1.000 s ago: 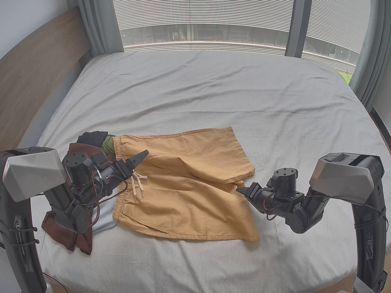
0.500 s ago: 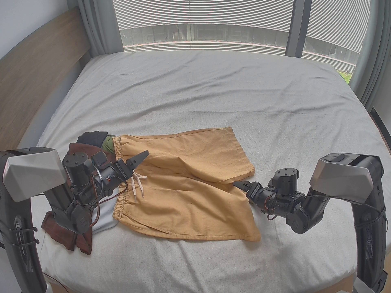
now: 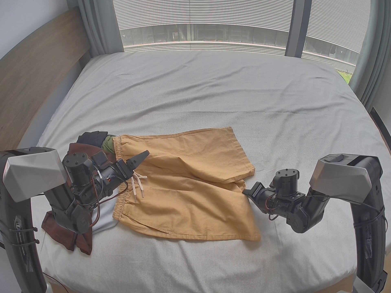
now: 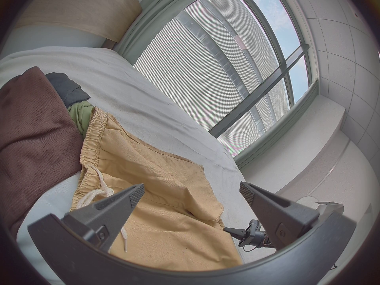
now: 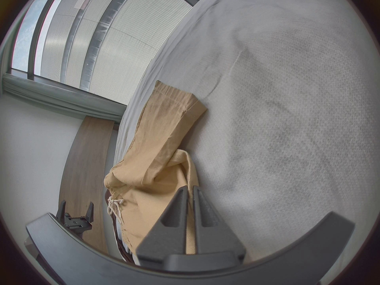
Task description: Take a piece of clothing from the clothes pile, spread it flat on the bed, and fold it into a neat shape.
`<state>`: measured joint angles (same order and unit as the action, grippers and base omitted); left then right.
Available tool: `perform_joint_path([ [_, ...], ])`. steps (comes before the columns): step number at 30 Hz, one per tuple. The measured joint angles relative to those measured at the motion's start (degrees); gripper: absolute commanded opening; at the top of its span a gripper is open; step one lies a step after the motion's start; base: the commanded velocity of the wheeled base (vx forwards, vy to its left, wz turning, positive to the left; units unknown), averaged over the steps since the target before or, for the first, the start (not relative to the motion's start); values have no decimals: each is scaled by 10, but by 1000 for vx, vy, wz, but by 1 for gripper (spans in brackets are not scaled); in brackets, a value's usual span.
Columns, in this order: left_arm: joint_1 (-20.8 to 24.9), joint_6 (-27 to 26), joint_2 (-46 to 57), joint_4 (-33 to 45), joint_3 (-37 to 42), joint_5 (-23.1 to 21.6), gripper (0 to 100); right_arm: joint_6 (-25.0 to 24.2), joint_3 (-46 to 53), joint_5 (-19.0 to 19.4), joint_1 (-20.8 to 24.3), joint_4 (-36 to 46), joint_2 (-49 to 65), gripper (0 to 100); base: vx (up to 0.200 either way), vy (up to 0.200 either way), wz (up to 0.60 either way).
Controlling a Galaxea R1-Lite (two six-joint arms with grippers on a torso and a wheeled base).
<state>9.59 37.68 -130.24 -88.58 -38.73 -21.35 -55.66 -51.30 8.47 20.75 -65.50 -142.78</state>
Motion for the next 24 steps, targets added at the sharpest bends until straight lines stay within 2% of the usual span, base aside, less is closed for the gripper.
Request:
perform_joint_path([
  [13, 2, -1, -2, 0, 3, 0, 100, 5, -1, 0, -27, 0, 10, 0, 0, 0, 0],
  [24, 8, -5, -15, 0, 5, 0, 100, 24, -3, 0, -30, -17, 11, 0, 0, 0, 0],
])
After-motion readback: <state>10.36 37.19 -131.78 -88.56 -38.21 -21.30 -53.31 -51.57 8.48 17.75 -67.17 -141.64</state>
